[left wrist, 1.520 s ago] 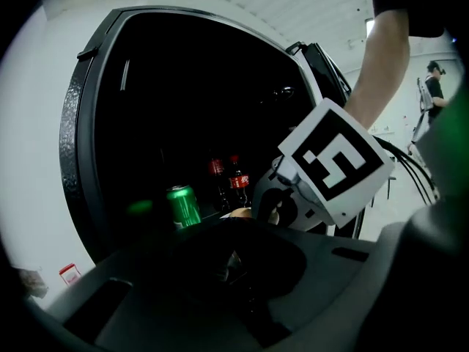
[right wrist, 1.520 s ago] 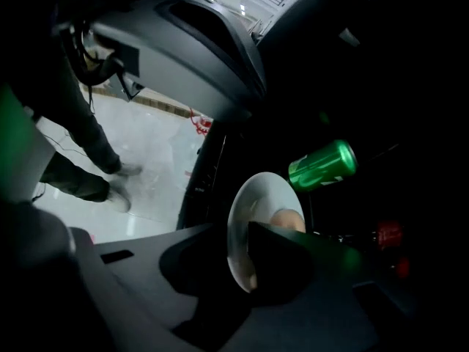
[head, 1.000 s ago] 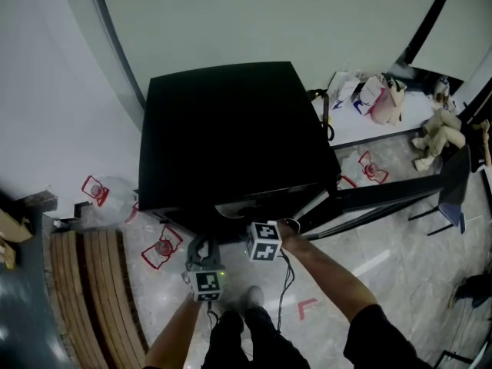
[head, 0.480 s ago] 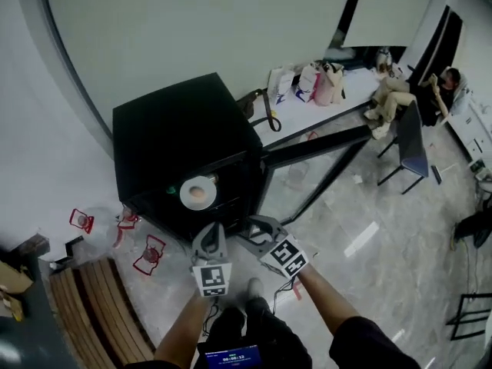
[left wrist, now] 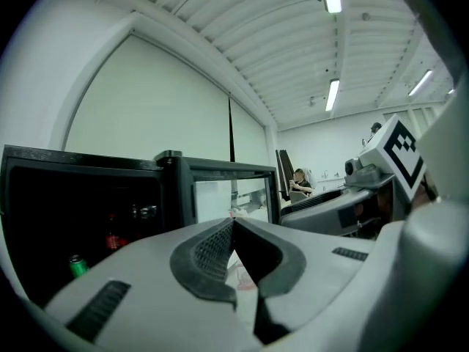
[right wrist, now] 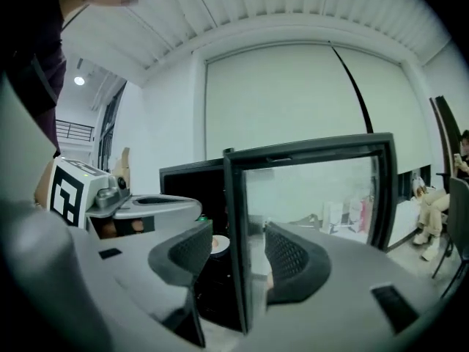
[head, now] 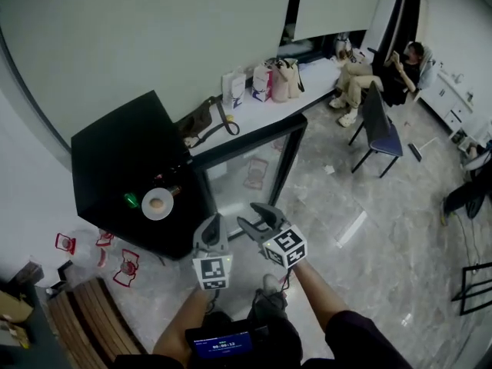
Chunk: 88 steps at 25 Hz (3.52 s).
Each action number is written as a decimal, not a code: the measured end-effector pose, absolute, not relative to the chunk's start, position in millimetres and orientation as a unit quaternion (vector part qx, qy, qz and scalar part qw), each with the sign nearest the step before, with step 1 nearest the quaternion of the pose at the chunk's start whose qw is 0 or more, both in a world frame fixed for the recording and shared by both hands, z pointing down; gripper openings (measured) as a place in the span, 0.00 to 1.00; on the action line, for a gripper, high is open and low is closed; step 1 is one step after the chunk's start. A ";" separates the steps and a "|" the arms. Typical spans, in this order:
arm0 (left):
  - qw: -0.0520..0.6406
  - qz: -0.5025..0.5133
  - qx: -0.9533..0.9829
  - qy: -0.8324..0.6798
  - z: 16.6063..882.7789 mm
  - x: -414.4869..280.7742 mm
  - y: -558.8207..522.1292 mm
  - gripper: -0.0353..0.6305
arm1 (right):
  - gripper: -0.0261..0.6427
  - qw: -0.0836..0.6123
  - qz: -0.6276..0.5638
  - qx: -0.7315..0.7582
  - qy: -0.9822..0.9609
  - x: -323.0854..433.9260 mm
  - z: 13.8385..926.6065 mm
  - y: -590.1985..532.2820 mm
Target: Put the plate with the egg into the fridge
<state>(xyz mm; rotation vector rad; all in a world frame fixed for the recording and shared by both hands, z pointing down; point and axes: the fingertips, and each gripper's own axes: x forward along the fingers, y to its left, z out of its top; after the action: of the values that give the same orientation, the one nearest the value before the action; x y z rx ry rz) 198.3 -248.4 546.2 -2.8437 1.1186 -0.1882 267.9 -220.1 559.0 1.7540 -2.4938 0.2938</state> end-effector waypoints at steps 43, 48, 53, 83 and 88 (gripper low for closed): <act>0.021 -0.080 -0.908 0.410 557.2 384.8 -199.1 0.07 | 0.62 0.124 0.091 0.513 -0.844 511.8 584.5 -211.8; 0.020 -0.074 -0.912 0.404 555.5 352.2 -151.9 0.07 | 0.62 0.140 0.096 0.514 -0.841 473.0 584.1 -152.1; 0.027 -0.070 -0.915 0.397 554.3 320.1 -97.3 0.07 | 0.62 0.139 0.099 0.519 -0.838 431.8 583.8 -99.4; 0.032 -0.099 -0.795 0.597 546.3 109.9 -0.3 0.07 | 0.05 0.101 0.033 0.332 -0.937 238.2 562.6 -17.6; 0.027 -0.102 -0.781 0.615 550.3 70.2 0.7 0.07 | 0.05 0.102 0.025 0.299 -0.949 181.9 562.8 -19.9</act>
<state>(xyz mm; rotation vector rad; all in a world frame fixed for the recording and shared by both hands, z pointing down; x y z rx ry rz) 70.2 0.7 550.3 -2.4131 1.8990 -0.3156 181.9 -19.9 562.8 0.8824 -2.8004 0.0724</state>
